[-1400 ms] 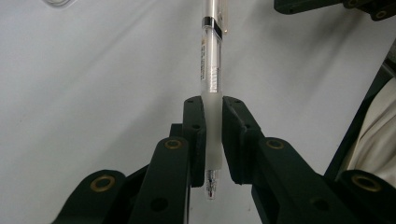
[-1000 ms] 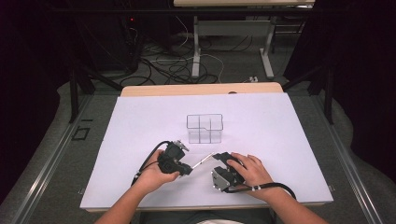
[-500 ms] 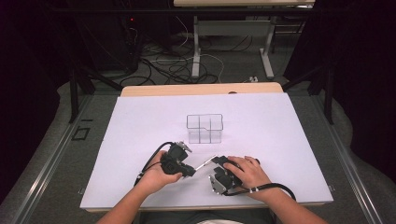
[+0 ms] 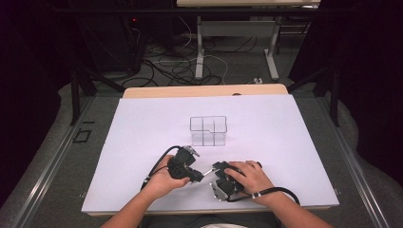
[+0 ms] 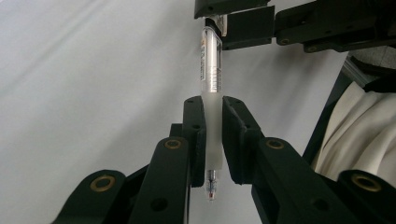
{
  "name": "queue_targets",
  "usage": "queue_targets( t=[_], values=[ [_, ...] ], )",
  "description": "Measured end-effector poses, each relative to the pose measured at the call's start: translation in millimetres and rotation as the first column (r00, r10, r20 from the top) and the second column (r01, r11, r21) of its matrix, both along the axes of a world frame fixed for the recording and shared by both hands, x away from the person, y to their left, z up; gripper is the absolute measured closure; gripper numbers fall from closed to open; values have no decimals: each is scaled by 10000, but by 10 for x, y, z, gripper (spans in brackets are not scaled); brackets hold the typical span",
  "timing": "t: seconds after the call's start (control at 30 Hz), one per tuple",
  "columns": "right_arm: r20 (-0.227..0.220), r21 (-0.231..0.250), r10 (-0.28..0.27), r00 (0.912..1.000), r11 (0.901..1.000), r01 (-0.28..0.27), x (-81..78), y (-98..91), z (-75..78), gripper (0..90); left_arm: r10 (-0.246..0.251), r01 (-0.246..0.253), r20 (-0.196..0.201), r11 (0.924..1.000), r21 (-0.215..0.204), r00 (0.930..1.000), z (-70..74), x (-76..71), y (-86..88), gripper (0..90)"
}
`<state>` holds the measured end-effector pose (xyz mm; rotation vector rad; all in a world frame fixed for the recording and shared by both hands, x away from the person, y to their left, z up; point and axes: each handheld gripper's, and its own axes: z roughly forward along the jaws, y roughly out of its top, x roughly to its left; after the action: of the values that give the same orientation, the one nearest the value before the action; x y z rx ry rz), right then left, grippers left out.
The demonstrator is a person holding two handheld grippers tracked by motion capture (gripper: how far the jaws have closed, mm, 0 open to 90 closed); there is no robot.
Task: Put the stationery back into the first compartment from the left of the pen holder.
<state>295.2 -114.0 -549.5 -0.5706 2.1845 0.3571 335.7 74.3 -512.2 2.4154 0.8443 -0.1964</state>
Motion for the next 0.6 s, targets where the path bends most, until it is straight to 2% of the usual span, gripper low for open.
queue_targets(
  t=[0.13, 0.17, 0.2, 0.4, 0.47, 0.6],
  values=[
    [-161, 61, -127, 9998, 9999, 128, -14, 3, -9, 673, -73, 72, -78, 10000, -30, 9999, -9, -11, -31, 806],
    [263, 348, -81, 9996, 9994, 72, -24, -6, -27, 682, -61, 61, -36, 10000, 3, 10000, -10, -14, -36, 806],
    [-30, -35, -9, 10000, 10000, 9, -13, 6, -2, 693, -88, 88, -42, 10000, -20, 10000, -11, -16, -40, 806],
    [-72, -167, -26, 10000, 9999, 24, -27, 6, -4, 770, -136, 136, -74, 9999, -48, 9999, -19, -22, -56, 806],
    [25, -325, 125, 9999, 9994, -125, -28, 10, 4, 775, -104, 103, -97, 9999, -89, 9999, -20, -22, -54, 806],
    [65, -362, 98, 9999, 9993, -96, -31, 9, -3, 779, -121, 121, -46, 9999, -120, 9999, -23, -17, -47, 806]
  ],
)
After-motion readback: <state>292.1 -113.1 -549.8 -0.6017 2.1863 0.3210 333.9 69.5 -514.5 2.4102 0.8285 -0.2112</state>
